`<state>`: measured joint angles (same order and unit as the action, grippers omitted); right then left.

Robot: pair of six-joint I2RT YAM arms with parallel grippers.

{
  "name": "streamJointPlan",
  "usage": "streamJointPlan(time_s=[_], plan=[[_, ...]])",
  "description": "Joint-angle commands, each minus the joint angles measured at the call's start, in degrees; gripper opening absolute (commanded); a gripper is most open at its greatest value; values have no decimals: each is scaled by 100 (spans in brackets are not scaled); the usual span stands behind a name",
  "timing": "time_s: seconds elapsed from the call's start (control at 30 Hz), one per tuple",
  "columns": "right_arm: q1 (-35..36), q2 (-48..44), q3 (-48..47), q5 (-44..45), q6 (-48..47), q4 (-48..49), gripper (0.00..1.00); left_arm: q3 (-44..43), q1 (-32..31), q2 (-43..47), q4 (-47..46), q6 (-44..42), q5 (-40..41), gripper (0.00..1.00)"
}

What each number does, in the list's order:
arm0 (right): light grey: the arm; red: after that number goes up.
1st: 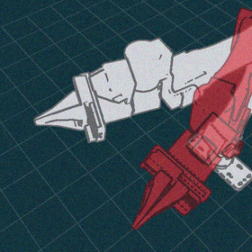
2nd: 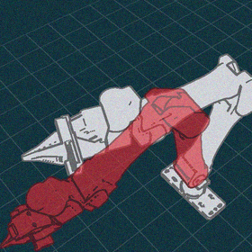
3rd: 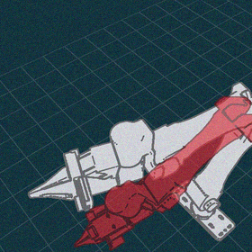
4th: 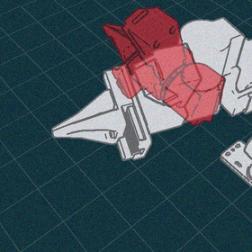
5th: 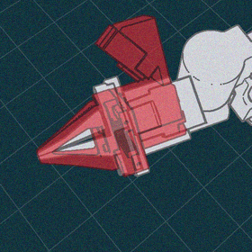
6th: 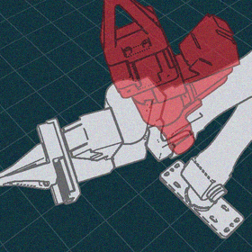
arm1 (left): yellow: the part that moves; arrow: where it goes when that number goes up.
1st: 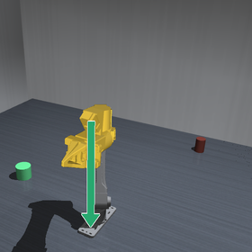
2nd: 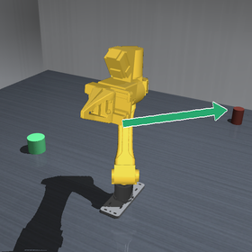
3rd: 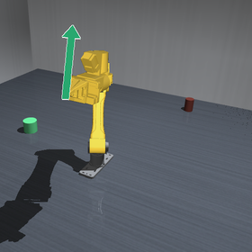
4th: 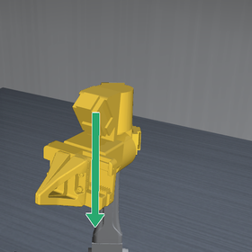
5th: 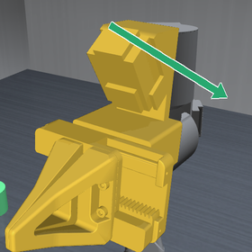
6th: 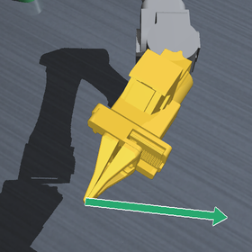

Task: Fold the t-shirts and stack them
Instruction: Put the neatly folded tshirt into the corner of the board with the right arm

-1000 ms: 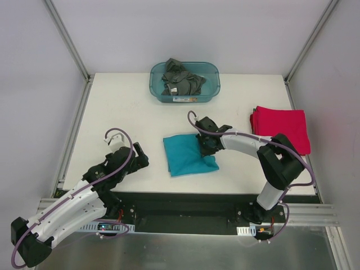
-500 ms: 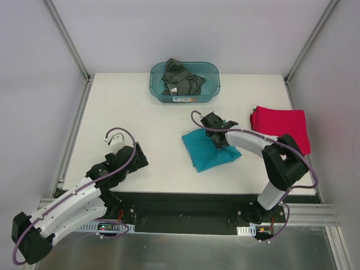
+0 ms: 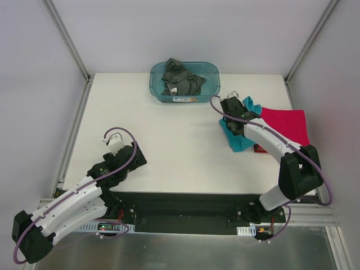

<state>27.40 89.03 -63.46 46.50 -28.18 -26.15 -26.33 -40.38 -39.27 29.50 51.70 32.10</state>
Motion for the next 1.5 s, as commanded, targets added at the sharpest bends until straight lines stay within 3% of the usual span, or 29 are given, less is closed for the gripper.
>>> streamJointPlan(time_s=[0.0, 0.23, 0.83, 1.47], plan=[[-164, -404, -421, 632, -732, 49, 1, -66, 83, -20, 74, 50, 279, 99], [-340, -703, -808, 624, -820, -241, 1, -48, 92, -11, 74, 59, 306, 99], [-1113, -967, -2100, -624, 700, -2192, 1, 75, 118, 86, 74, 129, 332, 99], [-3029, -370, -1749, -2004, 534, -1481, 1, 93, 153, 103, 74, 121, 341, 99]])
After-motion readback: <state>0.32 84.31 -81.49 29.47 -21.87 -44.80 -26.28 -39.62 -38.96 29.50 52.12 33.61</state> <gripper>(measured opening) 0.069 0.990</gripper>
